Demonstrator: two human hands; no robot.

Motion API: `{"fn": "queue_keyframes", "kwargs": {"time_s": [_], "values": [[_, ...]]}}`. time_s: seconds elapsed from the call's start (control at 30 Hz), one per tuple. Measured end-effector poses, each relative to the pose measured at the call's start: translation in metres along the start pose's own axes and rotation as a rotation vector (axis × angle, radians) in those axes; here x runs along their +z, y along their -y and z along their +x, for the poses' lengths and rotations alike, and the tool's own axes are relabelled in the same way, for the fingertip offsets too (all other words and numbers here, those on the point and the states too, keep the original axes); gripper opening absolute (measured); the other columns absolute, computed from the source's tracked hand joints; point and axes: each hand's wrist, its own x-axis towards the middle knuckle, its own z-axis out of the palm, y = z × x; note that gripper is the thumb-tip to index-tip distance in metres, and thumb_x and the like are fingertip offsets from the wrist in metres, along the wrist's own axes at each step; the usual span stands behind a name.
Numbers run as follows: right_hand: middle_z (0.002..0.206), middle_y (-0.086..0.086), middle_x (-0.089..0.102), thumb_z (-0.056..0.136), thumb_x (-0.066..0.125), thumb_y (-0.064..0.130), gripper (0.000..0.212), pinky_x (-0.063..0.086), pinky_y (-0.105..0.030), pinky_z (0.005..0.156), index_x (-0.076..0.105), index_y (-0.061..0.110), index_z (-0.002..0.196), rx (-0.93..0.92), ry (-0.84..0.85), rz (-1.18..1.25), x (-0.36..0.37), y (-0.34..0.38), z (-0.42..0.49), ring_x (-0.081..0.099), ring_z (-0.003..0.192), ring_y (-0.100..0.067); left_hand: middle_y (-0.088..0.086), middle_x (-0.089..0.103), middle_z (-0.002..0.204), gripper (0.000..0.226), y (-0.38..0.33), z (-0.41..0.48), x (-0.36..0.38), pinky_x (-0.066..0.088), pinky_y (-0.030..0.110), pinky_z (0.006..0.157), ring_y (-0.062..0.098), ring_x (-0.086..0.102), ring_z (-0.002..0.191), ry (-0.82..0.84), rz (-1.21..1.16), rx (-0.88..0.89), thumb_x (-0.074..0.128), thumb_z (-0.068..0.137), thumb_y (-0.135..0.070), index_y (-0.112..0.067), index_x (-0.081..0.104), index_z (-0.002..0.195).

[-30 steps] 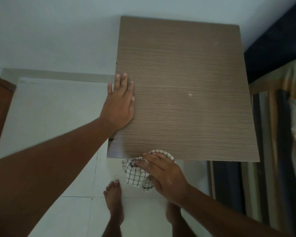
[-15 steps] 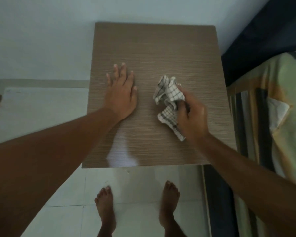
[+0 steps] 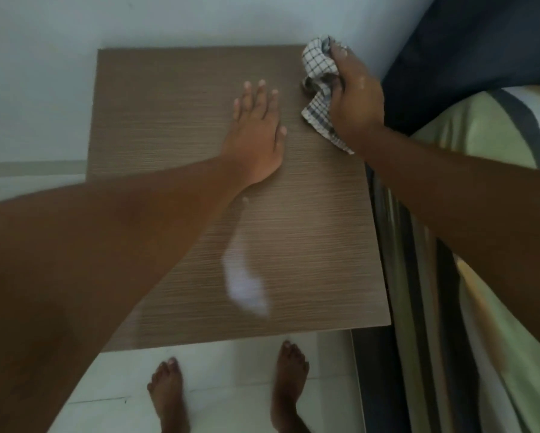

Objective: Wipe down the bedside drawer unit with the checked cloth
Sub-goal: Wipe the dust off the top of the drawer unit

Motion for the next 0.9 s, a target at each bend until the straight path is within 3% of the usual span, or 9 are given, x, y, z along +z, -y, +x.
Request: {"fn": "queue_keyframes", "kwargs": {"time_s": [0.07,0.17,0.27,0.33,0.47,0.63,0.73,0.9], "values": [[0.16,-0.009,0.036,0.103,0.045,0.012,0.051,0.027,-0.026,0.121,0.04,0.02,0.153,0.017,0.011,-0.074,0.007,-0.004,0.022,0.035,0.148,-0.026,0.02,-0.002,0.168,0.064,-0.011,0.013,0.003,-0.005,0.046,0.124,0.038,-0.011,0.155,0.015,0.004,0.031,0.031,0.106,-0.03,-0.004,0.008,0.16],[0.163,-0.011,0.03,0.102,0.044,0.016,0.054,0.032,-0.045,0.12,0.034,0.02,0.155,-0.008,0.108,-0.189,0.016,-0.011,0.05,0.033,0.147,-0.033,0.019,0.0,0.168,0.063,-0.026,0.027,0.011,-0.002,0.048,0.125,0.037,-0.008,0.156,0.044,0.011,0.034,0.031,0.106,-0.03,-0.005,0.01,0.16],[0.159,-0.015,0.034,0.106,0.035,0.028,0.05,0.029,-0.04,0.119,0.034,0.015,0.155,-0.079,0.284,-0.273,0.023,-0.017,0.055,0.034,0.145,-0.032,0.019,0.006,0.168,0.061,-0.031,0.033,0.021,0.005,0.051,0.126,0.035,0.002,0.156,0.068,0.092,0.019,0.029,0.106,-0.03,-0.004,0.015,0.159],[0.153,-0.014,0.042,0.108,0.029,0.031,0.046,0.031,-0.036,0.113,0.044,0.013,0.148,-0.077,0.297,-0.283,0.021,-0.016,0.048,0.041,0.14,-0.03,0.02,0.01,0.168,0.061,-0.03,0.032,0.023,0.008,0.05,0.126,0.035,0.006,0.156,0.061,0.133,0.021,0.027,0.106,-0.029,-0.003,0.016,0.159],[0.137,-0.019,0.058,0.111,0.027,0.025,0.044,0.04,-0.014,0.088,0.056,0.002,0.133,-0.004,0.333,-0.226,0.012,-0.016,0.02,0.054,0.125,-0.03,0.019,0.013,0.167,0.06,-0.029,0.027,0.019,0.01,0.05,0.126,0.034,0.008,0.156,0.041,0.159,0.05,0.025,0.105,-0.03,-0.002,0.019,0.158],[0.155,-0.01,0.043,0.104,0.035,0.027,0.047,0.03,-0.029,0.115,0.047,0.016,0.149,-0.083,0.201,-0.151,0.004,-0.012,-0.024,0.041,0.143,-0.026,0.019,0.009,0.168,0.06,-0.031,0.005,0.019,0.006,0.05,0.126,0.035,0.004,0.156,0.065,0.186,0.087,0.022,0.107,-0.03,-0.002,0.013,0.159],[0.141,-0.013,0.055,0.101,0.04,0.018,0.044,0.041,-0.035,0.111,0.055,0.011,0.142,-0.14,0.161,-0.126,-0.004,-0.011,-0.064,0.051,0.132,-0.03,0.018,0.01,0.168,0.062,-0.033,-0.012,0.024,0.006,0.05,0.127,0.035,0.005,0.156,0.065,0.183,0.119,0.022,0.105,-0.031,-0.004,0.011,0.16],[0.134,-0.013,0.059,0.097,0.044,0.011,0.043,0.046,-0.047,0.106,0.057,0.008,0.137,-0.173,0.164,-0.12,-0.024,-0.004,-0.133,0.053,0.126,-0.031,0.017,0.009,0.168,0.062,-0.043,-0.047,0.033,0.005,0.05,0.127,0.036,0.005,0.156,0.075,0.169,0.153,0.026,0.104,-0.03,-0.008,0.011,0.161]]}}
